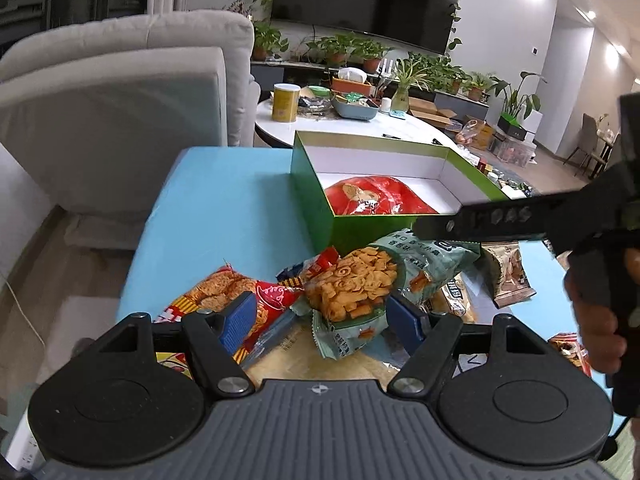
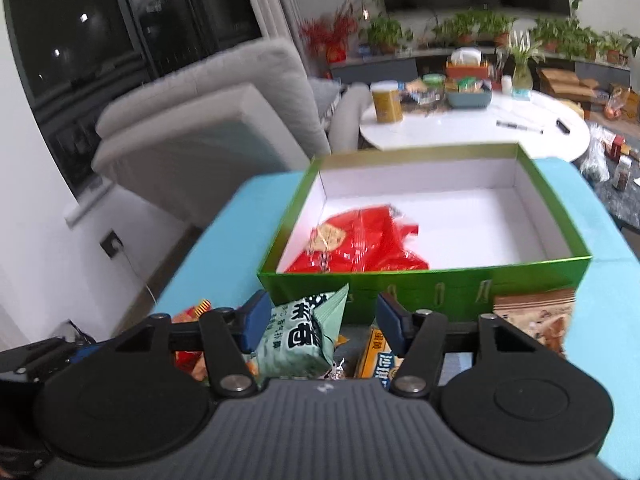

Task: Organize snacks
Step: 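Move the right gripper back to the pile over the green cracker bag, then grasp the green-and-white cracker bag with the right gripper and lift it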

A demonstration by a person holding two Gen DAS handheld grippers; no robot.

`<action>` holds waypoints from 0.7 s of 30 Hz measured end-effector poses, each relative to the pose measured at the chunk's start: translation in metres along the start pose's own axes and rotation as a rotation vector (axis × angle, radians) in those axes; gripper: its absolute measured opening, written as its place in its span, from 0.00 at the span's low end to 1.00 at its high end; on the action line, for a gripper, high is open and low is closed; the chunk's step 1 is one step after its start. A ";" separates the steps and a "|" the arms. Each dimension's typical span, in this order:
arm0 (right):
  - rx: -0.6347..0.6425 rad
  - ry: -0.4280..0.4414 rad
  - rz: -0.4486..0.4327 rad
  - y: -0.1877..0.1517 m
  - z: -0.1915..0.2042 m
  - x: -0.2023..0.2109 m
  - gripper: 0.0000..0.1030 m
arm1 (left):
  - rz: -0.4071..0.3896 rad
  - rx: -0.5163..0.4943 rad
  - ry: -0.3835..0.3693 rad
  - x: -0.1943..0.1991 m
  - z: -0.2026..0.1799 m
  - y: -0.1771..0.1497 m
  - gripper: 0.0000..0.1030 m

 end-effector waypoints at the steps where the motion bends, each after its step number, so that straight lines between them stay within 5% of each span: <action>1: -0.006 -0.001 0.018 -0.003 -0.002 -0.004 0.77 | 0.002 0.001 -0.008 -0.001 0.000 -0.001 0.67; 3: -0.016 0.024 0.031 -0.009 -0.005 -0.002 0.75 | 0.009 -0.002 -0.028 -0.004 -0.001 -0.002 0.67; 5: -0.033 0.055 0.044 -0.014 -0.005 0.004 0.64 | 0.024 -0.002 -0.058 -0.008 -0.004 -0.003 0.67; 11: -0.033 0.072 0.080 -0.030 0.001 0.021 0.64 | 0.072 -0.028 -0.118 -0.023 -0.016 -0.007 0.67; 13: -0.040 0.075 0.068 -0.030 0.001 0.021 0.68 | 0.079 -0.037 -0.106 -0.028 -0.018 -0.005 0.67; 15: -0.053 0.066 0.056 -0.027 -0.001 0.020 0.87 | 0.082 -0.044 -0.109 -0.031 -0.019 -0.005 0.67; 21: -0.060 0.095 0.053 -0.019 -0.003 0.010 0.88 | 0.101 -0.049 -0.116 -0.037 -0.019 -0.006 0.67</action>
Point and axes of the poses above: each gripper's, at about its wrist camera, not at the fingertips, and x roughly against the way its jaws point, z to its left, y to its top, the point moved 3 cm from there along -x, roughly the way its jaws point, and after that the axes turned 13 degrees about y, right-handed, at the moved point
